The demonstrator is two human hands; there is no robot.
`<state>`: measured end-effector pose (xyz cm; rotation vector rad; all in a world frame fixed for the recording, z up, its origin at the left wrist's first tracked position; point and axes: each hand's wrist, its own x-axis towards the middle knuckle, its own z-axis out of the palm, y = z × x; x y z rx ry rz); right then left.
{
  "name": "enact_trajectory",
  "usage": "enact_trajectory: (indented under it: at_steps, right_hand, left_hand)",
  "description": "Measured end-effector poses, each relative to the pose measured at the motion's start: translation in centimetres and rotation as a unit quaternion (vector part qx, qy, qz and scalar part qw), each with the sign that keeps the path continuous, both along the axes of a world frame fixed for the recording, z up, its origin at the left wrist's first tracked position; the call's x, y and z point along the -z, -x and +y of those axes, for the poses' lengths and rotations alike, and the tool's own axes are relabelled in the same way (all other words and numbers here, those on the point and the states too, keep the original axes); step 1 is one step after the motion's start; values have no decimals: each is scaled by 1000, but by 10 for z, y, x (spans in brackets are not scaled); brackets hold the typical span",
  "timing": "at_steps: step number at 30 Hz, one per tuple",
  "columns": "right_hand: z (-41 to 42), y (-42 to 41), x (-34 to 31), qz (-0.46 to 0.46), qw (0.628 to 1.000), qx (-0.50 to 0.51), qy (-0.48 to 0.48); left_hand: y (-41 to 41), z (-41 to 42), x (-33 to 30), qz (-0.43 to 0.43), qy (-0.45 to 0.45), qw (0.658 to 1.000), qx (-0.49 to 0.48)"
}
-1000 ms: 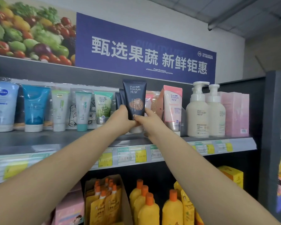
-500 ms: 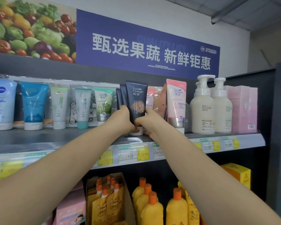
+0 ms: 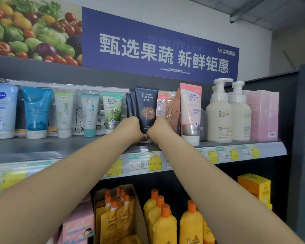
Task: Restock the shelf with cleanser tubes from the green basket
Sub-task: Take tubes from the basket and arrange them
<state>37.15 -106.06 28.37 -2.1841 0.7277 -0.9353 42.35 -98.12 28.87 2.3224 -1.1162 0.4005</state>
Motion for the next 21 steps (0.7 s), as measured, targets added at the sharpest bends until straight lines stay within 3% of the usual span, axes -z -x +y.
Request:
enact_trajectory:
  at_steps: [5, 10, 15, 21]
  right_hand:
    - [5, 6, -2, 13, 999, 21, 20]
    - [17, 15, -3, -29, 999, 24, 37]
    - [29, 31, -4, -112, 989, -4, 98]
    - [38, 59, -3, -130, 972, -29, 193]
  left_hand:
    - [0, 0, 1, -1, 10, 1000, -6]
    - [2, 7, -1, 22, 90, 996, -4]
    - [21, 15, -5, -110, 108, 986, -66]
    - [53, 24, 2, -213, 118, 970, 13]
